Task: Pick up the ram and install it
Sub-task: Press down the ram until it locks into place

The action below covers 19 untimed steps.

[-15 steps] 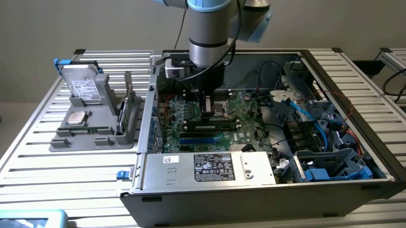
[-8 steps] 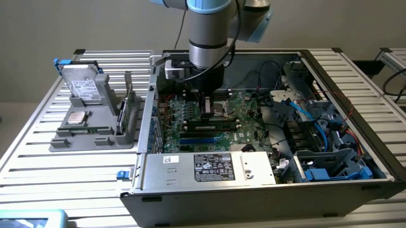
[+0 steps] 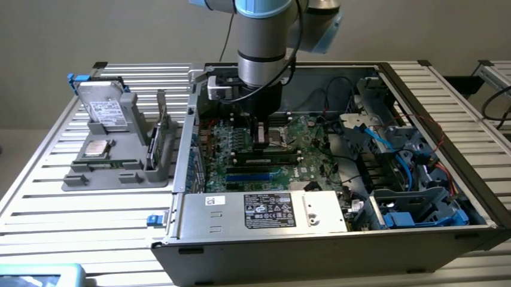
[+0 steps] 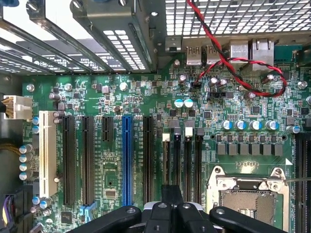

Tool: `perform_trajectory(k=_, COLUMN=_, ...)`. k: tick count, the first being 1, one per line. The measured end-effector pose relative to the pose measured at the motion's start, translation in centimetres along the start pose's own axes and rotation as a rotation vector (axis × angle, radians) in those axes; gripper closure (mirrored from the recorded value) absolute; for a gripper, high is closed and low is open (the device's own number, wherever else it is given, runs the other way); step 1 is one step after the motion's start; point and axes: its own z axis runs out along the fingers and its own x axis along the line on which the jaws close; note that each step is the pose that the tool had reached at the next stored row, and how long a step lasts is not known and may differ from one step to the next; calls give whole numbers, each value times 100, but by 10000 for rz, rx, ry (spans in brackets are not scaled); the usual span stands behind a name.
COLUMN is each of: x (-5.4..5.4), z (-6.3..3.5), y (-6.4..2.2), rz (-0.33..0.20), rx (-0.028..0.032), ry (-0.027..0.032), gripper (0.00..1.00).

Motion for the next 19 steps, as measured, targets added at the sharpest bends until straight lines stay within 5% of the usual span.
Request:
perform_trajectory(k=9, x=9, z=-152, y=-69, rz=72, rx=-9, ry=12, gripper=89)
perform_trajectory(k=19, x=10, z=-201, y=-256, rz=83, rx=-20, ry=41, gripper=89)
